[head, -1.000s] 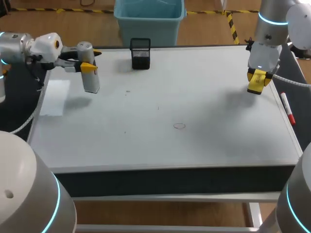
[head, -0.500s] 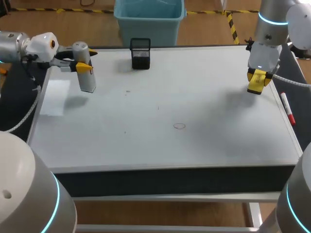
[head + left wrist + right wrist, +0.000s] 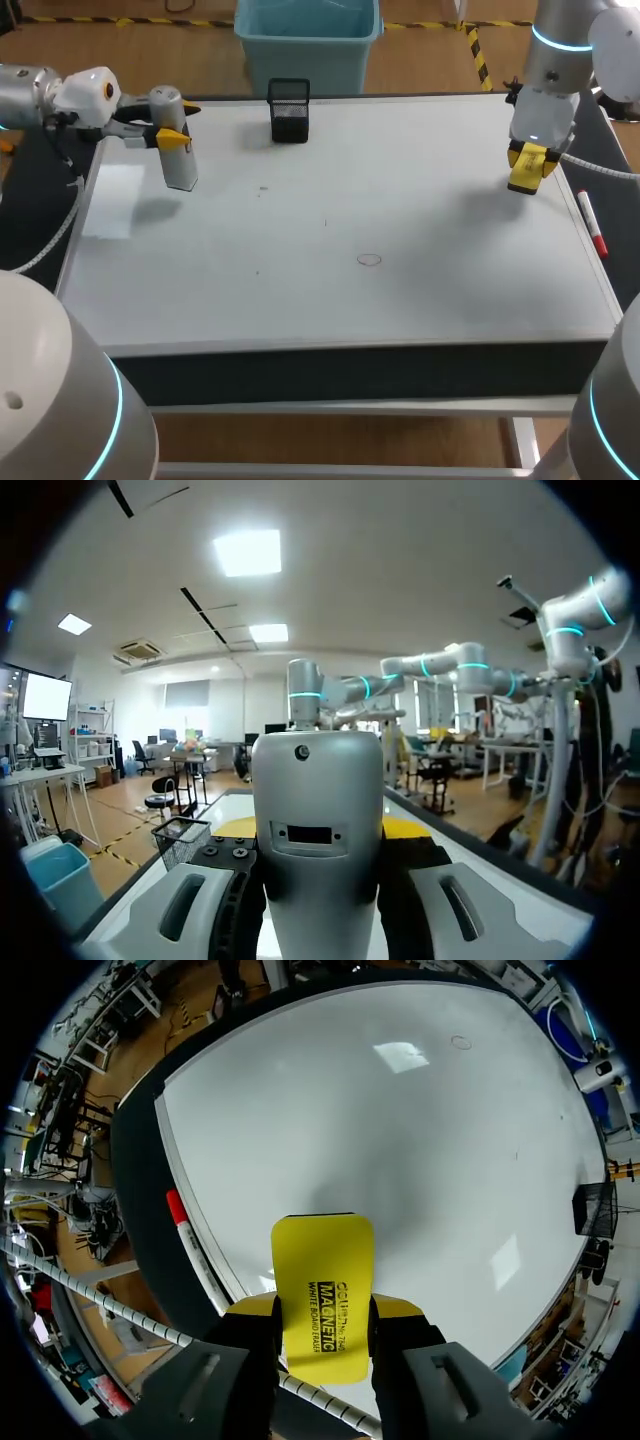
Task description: Pick up the inspection probe, press it on each red-marked spot on the whiteboard one by one, put down the probe, pick up the eraser, and wipe off all the red marks.
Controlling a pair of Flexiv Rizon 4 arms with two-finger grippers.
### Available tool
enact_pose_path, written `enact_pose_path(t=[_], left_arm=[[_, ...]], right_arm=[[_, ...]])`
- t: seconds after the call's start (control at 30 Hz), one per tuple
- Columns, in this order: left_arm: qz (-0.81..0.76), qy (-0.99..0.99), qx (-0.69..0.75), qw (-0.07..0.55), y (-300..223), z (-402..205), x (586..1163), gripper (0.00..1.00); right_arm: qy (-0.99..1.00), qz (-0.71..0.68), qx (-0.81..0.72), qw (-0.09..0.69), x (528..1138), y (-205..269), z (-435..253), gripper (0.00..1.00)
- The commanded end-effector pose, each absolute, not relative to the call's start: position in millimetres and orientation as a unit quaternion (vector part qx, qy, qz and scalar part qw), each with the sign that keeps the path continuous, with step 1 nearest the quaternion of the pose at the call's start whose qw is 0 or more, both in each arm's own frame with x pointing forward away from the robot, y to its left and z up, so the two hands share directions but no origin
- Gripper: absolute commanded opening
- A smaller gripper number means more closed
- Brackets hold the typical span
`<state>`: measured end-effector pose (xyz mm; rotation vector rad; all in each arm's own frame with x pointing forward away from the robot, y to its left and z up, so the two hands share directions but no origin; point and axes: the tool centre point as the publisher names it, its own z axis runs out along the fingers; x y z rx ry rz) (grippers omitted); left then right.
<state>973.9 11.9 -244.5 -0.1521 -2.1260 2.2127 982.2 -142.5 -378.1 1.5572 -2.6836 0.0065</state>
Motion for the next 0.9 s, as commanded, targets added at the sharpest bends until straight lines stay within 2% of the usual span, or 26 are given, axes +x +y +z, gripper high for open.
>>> enact_pose_path(t=[0.03,0.47,0.9], left_arm=[[0.720,-0.691,-0.050,0.036,12,-244,975,0.00],[0.720,-0.691,-0.050,0.036,12,-244,975,0.00],[0.720,-0.691,-0.050,0.036,12,-244,975,0.00]], right_arm=[[-0.860,0.019,0.510,0.017,965,-112,-374,0.00],[-0.844,0.003,0.537,-0.021,903,-3,-359,0.00],[-0.826,0.013,0.563,0.004,845,112,-373,0.00]])
